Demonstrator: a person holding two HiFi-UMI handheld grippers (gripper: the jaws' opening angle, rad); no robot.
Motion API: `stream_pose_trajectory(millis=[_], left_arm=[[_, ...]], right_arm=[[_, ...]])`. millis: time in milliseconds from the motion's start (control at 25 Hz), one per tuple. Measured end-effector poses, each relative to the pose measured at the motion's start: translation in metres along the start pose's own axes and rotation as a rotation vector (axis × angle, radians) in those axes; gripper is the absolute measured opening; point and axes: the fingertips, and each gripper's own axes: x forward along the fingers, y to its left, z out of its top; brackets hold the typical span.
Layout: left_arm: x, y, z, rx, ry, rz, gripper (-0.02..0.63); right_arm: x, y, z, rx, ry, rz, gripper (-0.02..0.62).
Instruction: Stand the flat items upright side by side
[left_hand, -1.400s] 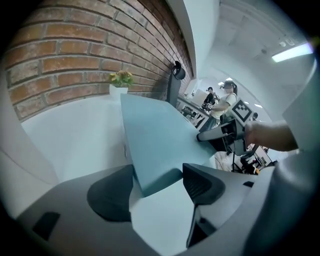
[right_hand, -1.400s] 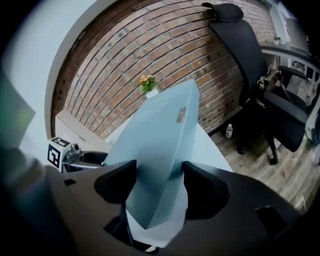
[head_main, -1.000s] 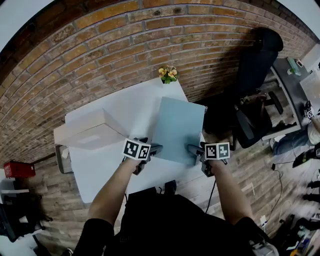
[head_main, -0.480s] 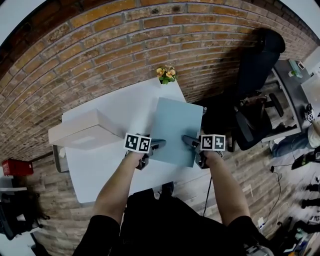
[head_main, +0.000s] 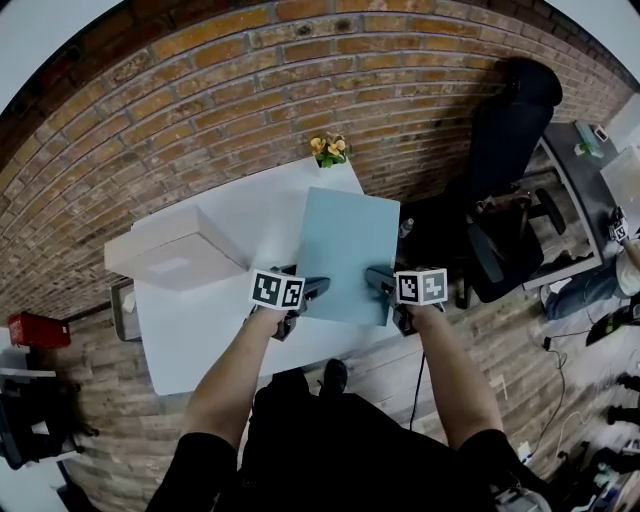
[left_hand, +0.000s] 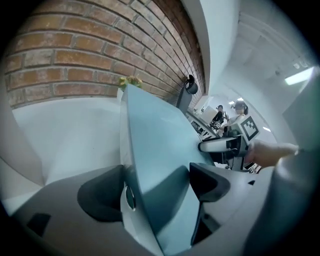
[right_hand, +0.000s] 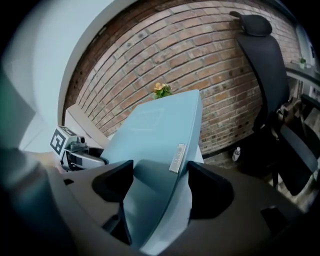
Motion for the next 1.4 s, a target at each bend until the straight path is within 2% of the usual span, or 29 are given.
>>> stream_pose_trajectory(millis=[240, 520, 720, 920, 1120, 1400], left_arm=[[-0.028, -0.007, 0.004, 0.085, -0.045, 0.083, 0.417], [-0.072, -0.012, -0.005, 0.159, -0.105, 0.198, 0.417], [-0.110, -0.016, -0.014, 0.162, -0.174, 0.212, 0.417], [-0.149, -0.012, -0.030, 0.161, -0.233, 0.210, 0.416], [-0.188, -0.004, -0.043, 0.192, -0.280, 0.221, 0.413], [-0.204, -0.007, -0.053, 0.229, -0.294, 0.162, 0.413]], right_arm=[[-0.017, 0.032, 0.022, -0.190, -0.090, 0.020, 0.335], [-0.041, 0.081, 0.034, -0.341, -0.253, 0.039, 0.311], [-0.065, 0.126, 0.043, -0.403, -0.377, 0.064, 0.293], [-0.079, 0.178, 0.043, -0.502, -0.436, 0.063, 0.291], [-0.081, 0.215, 0.026, -0.494, -0.458, 0.066, 0.293], [-0.092, 0.229, 0.004, -0.458, -0.484, 0.013, 0.293]])
